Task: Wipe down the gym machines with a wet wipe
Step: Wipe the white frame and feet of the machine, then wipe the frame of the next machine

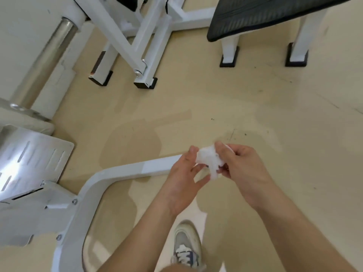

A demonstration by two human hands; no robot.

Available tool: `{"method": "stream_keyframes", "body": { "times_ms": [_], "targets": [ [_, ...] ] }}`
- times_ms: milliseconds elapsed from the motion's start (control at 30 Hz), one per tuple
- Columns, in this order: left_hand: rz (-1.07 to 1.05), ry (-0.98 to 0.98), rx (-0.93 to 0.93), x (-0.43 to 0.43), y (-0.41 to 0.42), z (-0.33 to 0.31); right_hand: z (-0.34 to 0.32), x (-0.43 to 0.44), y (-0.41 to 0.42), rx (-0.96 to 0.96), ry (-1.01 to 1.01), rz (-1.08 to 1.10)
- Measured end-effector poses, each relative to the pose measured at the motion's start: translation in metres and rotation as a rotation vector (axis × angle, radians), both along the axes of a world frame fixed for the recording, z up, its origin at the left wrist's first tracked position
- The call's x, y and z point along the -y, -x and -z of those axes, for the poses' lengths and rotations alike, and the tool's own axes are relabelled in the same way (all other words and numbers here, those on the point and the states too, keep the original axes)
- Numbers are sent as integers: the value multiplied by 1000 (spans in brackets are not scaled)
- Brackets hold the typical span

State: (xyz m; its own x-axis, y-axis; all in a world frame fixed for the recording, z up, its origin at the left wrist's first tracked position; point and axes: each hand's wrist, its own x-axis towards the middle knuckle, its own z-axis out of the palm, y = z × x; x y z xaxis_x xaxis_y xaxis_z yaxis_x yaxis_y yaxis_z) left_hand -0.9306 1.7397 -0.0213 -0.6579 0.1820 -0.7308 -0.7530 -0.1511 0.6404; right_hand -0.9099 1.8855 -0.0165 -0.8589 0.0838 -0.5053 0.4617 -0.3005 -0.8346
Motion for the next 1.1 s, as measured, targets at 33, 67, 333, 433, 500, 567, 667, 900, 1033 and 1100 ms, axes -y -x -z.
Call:
{"method": "stream_keyframes", "body": {
  "times_ms": [33, 67, 333, 433, 500, 567, 667, 900, 1033, 1100],
  "targets": [
    [47, -41, 1, -7, -7, -19, -18, -8, -3, 12, 33, 3],
    [72, -89, 5, -14, -16, -38, -36, -15, -7, 23, 50, -1],
    [-157, 18, -1, -67, -64, -216, -198, -65, -44, 270, -106, 36],
    [-154, 80, -36, -73, -67, -293, -273, -79, -49, 207, 158, -96],
    [-165, 92, -53, -78, -63, -338, -316, -86, -43, 70, 205, -330],
    [-191, 121, -49, -80, -54, -376, -349, -89, -31, -32, 83, -499],
    [-224, 195, -76, -75, -34, -417, -394, -84, -3, -143, -140, -517],
    [-189, 165, -219, -16, 14, -454, -435, -35, 73, -4, -82, -415],
    [-254, 180, -260, 38, 48, -443, -437, 11, 140, 83, -173, -517],
    [-304, 190, -253, 48, 61, -445, -442, 18, 161, 77, -142, -571]
  ]
}}
